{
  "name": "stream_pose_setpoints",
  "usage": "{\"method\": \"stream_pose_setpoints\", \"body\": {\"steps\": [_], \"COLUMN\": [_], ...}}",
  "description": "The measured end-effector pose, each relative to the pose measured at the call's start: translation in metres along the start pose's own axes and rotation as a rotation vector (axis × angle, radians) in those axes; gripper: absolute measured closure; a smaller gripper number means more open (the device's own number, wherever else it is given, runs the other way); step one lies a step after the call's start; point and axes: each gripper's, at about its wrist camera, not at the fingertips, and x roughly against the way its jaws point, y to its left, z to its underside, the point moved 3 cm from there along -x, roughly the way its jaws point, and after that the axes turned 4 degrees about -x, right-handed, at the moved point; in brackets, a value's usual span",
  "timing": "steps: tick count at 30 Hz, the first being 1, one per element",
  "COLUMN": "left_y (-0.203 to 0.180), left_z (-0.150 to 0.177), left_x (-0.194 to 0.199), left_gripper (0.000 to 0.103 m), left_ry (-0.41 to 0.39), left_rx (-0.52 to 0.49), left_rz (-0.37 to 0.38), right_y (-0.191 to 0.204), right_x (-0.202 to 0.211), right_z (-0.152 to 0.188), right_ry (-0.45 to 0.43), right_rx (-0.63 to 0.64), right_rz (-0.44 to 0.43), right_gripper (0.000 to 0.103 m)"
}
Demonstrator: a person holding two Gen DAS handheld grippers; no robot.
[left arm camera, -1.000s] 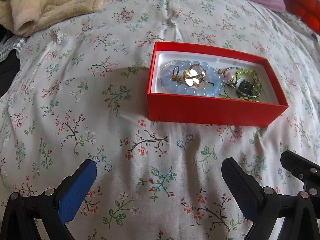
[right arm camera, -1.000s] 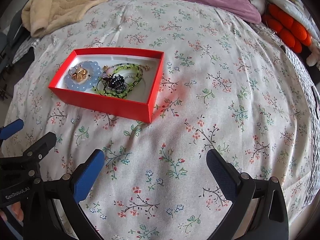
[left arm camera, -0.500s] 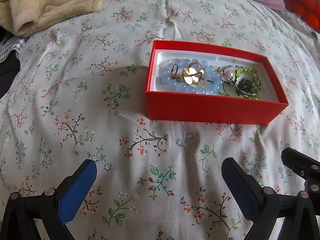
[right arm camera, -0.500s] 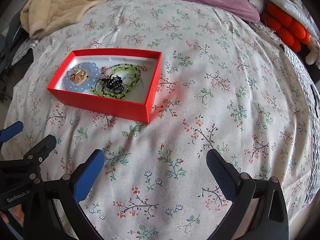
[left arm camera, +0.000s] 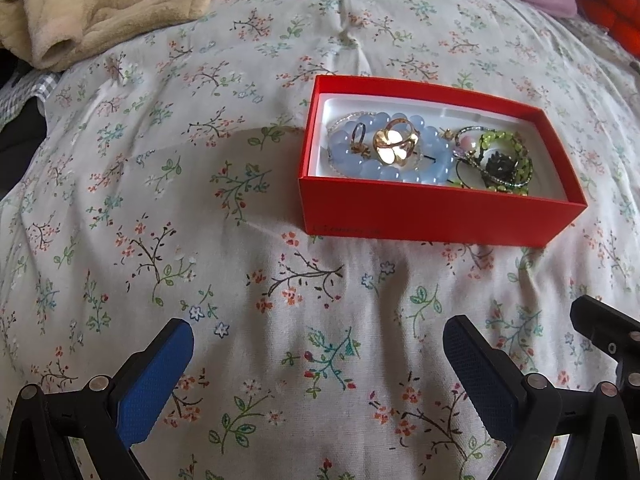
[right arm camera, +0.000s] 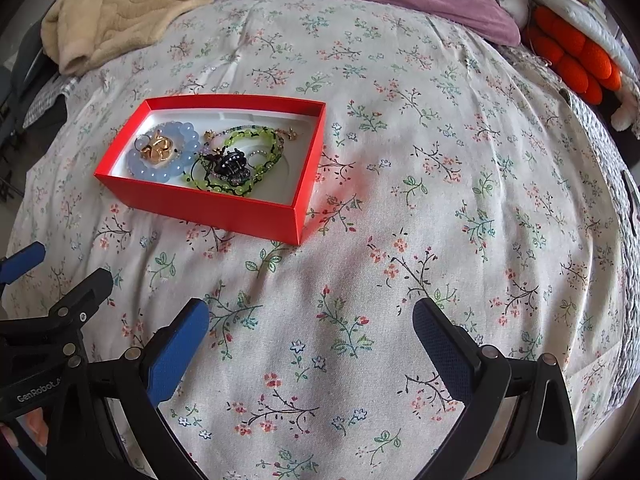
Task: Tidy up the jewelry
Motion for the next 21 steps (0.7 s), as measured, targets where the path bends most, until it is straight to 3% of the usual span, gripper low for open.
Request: {"method": "stream_pose_setpoints", "body": {"steps": [17,21], "left_y": [0.001,0.006], "left_z": [0.013,0.022], "left_x": [-0.012,-0.019], "left_gripper": [0.001,0.001], "left_ry": [0.013,-0.031], "left_rx": [-0.024,-0.015], "left_rz": [-0.03,-0.024], "right_y": [0.003,0.003], "right_x": [-0.007,-0.019], "right_z": [0.009,0.018], "right_ry": [-0.007,-0.032], "right_rx": [0.002,-0.011], "right_rz": [0.037,0.047], "right_gripper": [0.0,0.0]}}
